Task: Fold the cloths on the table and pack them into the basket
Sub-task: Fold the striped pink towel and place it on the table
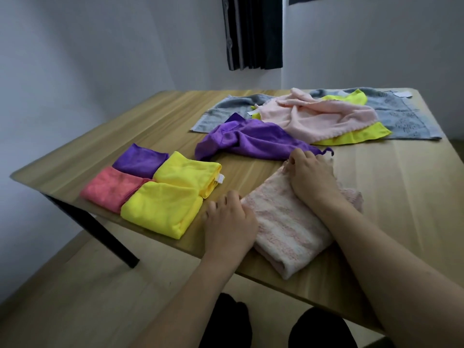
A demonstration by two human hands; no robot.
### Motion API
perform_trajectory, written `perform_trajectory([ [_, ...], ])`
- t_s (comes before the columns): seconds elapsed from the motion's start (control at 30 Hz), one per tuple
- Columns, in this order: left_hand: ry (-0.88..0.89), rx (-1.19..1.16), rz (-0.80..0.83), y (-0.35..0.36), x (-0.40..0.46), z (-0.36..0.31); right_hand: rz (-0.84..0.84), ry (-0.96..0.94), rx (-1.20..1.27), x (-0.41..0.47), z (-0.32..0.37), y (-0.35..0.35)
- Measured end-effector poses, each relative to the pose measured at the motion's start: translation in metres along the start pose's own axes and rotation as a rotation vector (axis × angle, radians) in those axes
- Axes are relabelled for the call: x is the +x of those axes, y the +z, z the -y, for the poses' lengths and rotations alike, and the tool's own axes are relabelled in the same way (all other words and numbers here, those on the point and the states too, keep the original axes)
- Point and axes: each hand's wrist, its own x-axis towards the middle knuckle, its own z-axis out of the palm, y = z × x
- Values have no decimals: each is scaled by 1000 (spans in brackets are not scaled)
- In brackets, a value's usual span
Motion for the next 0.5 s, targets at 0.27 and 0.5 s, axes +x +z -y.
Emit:
perform_trajectory([
  [0.27,141,114,-120,-13,-24,24,-189,-238,198,-9,34,-20],
  [0.5,263,271,-225,-47,-56,47,211,-180,49,-73,38,-37],
])
